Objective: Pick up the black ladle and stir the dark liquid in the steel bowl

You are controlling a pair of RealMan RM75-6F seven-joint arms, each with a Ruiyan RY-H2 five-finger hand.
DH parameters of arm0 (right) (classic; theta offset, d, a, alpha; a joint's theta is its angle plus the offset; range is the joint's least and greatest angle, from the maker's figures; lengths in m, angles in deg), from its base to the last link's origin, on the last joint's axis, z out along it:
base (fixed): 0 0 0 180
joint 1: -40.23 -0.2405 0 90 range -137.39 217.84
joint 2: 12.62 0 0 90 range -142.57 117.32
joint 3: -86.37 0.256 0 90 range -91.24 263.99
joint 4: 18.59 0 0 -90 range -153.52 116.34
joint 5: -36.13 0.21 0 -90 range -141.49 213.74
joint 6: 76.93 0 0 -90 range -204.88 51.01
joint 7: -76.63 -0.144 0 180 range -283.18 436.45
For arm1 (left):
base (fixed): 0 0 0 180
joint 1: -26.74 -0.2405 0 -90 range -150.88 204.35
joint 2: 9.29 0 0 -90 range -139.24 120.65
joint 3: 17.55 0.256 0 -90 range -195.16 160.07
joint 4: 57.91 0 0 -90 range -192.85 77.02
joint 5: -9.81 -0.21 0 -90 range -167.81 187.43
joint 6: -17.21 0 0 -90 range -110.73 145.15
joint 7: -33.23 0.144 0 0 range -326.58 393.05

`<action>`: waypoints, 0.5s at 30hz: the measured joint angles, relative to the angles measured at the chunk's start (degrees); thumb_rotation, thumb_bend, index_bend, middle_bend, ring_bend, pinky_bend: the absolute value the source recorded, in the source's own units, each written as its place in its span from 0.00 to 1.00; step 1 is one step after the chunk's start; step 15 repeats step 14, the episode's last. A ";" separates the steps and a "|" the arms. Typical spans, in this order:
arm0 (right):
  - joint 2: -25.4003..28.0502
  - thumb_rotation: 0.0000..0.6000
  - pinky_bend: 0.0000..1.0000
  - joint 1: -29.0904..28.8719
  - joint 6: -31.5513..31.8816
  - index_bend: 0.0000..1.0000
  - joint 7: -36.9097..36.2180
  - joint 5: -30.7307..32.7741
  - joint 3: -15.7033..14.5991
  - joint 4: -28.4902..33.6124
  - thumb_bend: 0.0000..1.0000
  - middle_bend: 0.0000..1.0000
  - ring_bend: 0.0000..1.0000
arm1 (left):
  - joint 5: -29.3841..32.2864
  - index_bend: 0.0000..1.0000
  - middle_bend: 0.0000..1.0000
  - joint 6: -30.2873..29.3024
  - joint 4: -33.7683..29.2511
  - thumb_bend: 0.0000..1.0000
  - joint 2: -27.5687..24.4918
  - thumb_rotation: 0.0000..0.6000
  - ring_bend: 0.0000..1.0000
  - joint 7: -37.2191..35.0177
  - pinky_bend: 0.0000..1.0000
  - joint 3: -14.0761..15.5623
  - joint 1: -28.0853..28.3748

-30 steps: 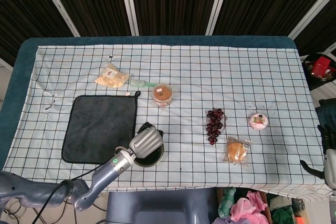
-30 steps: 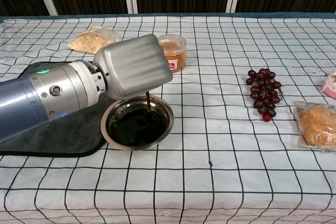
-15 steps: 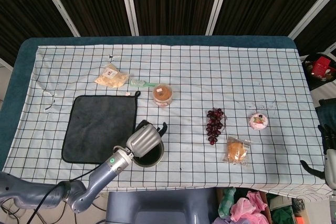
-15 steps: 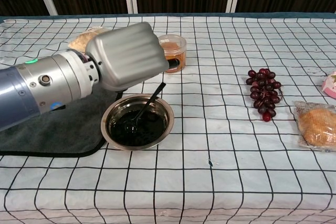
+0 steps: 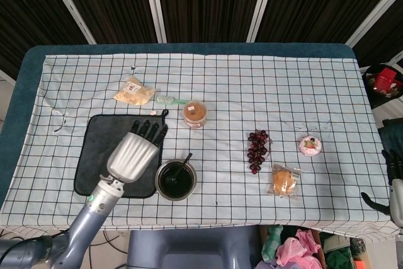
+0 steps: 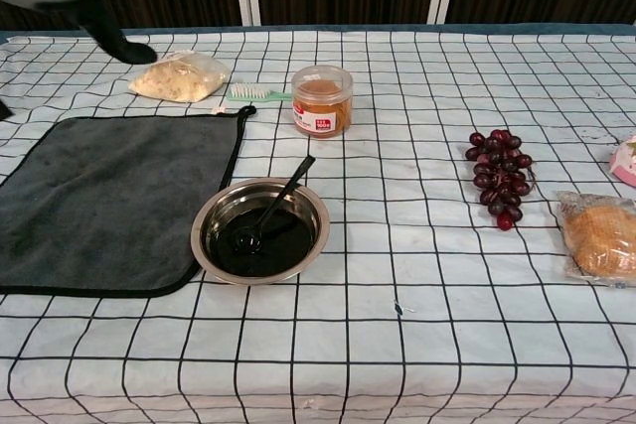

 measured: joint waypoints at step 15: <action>-0.07 1.00 0.22 -0.63 -0.09 0.03 0.87 -3.20 -1.07 -0.82 0.12 0.01 0.06 | -6.07 0.14 0.07 -4.93 1.86 0.10 -21.21 1.00 0.00 -55.20 0.11 11.74 -17.76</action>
